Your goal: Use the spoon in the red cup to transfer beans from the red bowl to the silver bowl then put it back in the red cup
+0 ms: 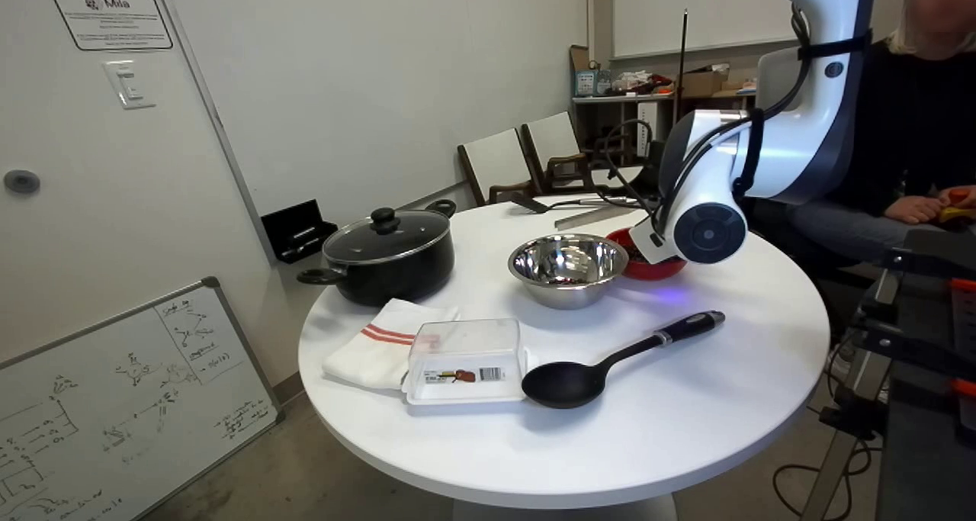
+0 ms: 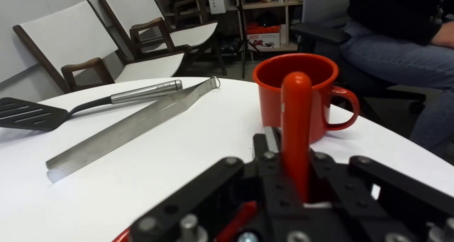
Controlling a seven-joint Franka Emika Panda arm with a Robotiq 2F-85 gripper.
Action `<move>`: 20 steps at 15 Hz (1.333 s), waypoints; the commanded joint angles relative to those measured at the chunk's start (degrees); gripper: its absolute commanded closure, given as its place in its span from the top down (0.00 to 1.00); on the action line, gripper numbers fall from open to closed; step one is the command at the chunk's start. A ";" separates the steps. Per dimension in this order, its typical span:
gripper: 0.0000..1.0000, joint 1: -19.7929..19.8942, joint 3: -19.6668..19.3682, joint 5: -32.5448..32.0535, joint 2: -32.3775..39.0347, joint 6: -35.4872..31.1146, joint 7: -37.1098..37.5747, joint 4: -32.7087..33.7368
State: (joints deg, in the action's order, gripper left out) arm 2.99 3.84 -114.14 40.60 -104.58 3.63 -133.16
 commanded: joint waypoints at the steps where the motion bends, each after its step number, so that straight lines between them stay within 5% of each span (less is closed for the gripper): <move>1: 0.02 0.87 -0.88 -2.80 2.92 -1.43 3.86 2.15; 20: 0.02 3.79 -1.32 -12.90 7.71 -0.31 19.56 5.34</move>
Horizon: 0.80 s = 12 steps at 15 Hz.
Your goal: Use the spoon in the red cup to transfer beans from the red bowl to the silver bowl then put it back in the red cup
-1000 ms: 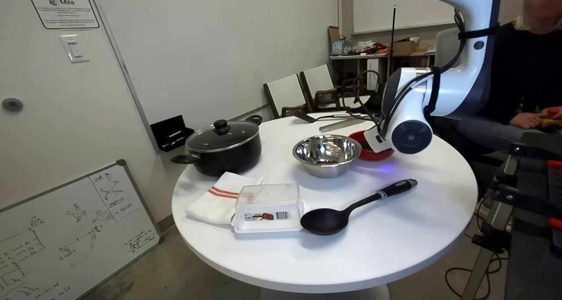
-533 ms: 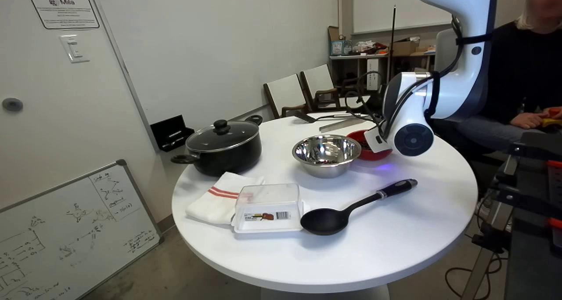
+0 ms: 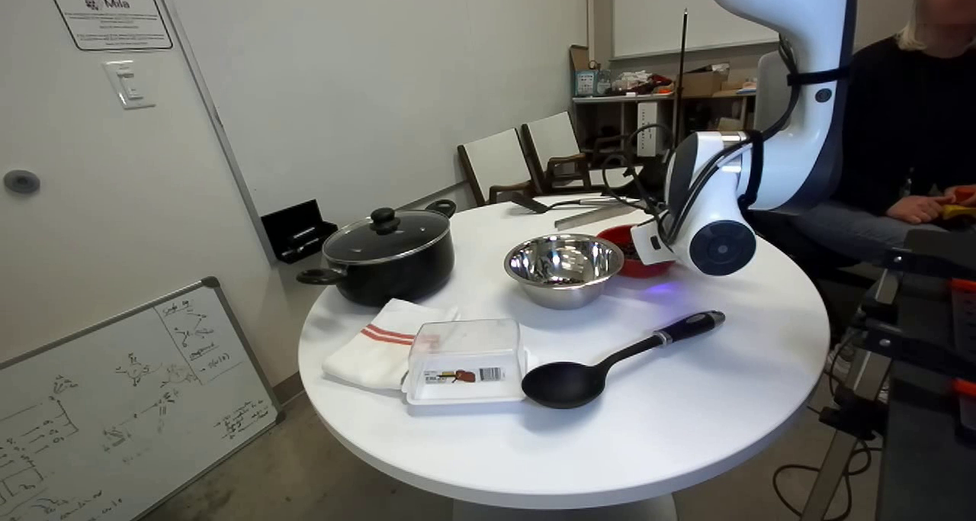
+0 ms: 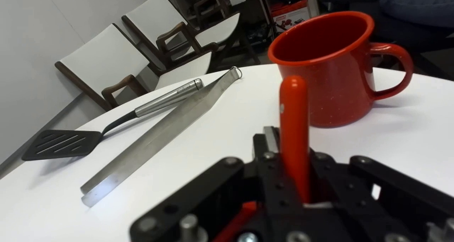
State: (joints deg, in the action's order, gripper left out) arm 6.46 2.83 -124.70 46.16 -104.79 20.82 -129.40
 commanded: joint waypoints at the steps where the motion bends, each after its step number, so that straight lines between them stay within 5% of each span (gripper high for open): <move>1: 0.02 0.39 -0.31 -2.73 2.33 0.15 3.22 1.67; 12: 0.02 0.20 0.13 -4.69 1.38 1.65 7.72 0.51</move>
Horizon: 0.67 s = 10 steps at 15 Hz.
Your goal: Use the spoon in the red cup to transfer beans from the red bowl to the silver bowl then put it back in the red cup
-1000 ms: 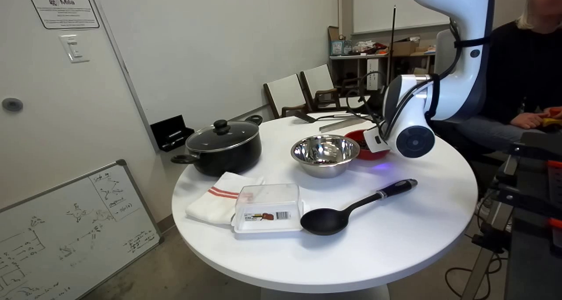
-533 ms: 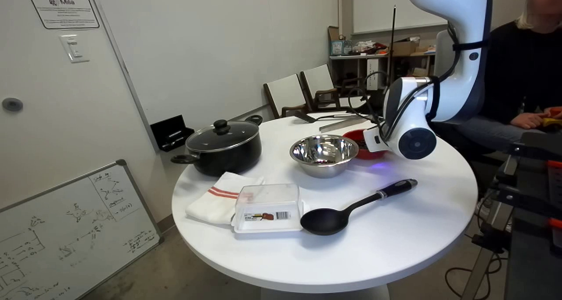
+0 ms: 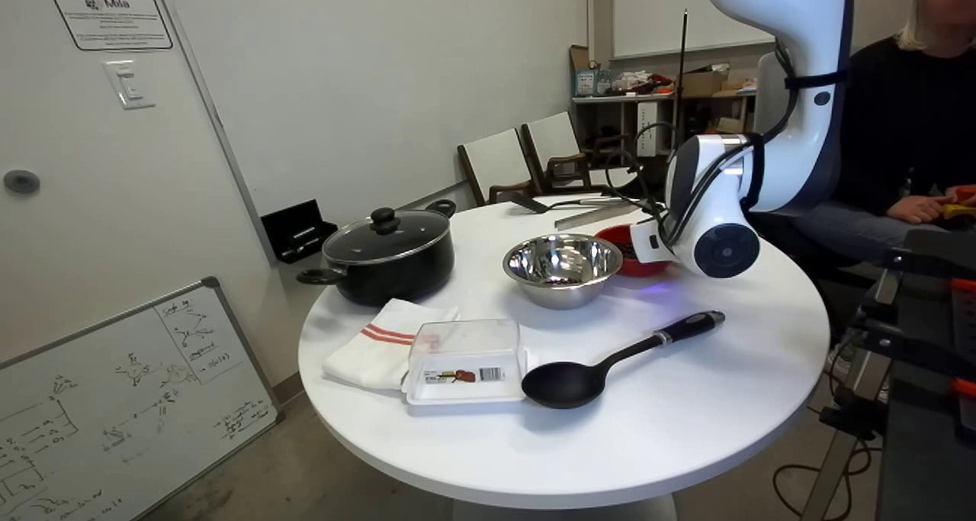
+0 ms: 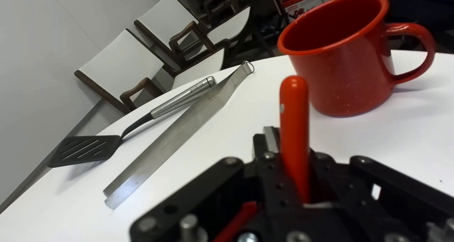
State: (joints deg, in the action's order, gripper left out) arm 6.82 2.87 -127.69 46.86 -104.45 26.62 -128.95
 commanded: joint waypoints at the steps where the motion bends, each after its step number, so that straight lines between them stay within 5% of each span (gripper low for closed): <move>1: 0.02 -0.23 0.15 -1.75 0.54 1.52 2.35 -0.14; 10: 0.02 -0.59 0.45 -3.10 0.24 4.77 5.61 -1.72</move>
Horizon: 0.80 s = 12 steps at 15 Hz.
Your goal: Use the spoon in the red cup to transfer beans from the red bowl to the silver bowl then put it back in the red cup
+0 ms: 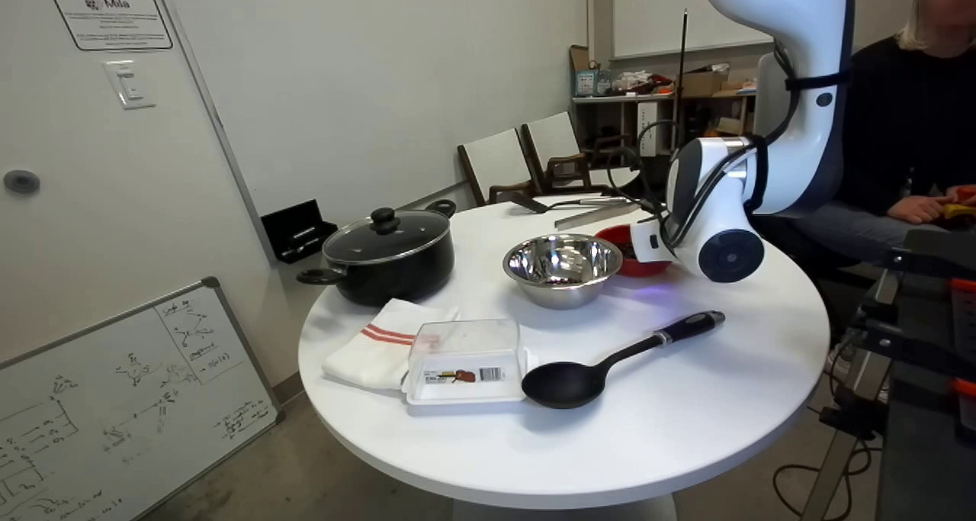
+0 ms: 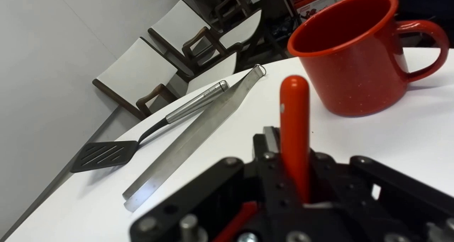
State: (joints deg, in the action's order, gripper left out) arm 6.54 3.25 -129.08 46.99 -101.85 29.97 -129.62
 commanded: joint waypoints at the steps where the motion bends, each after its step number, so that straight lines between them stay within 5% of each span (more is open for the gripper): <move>1: 0.02 -0.26 0.15 -1.78 -0.06 2.54 2.79 -1.45; 12: 0.02 -0.86 0.69 -1.81 -3.72 9.62 10.40 -8.61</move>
State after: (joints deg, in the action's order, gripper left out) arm 6.25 3.78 -129.79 46.00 -94.74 37.72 -134.47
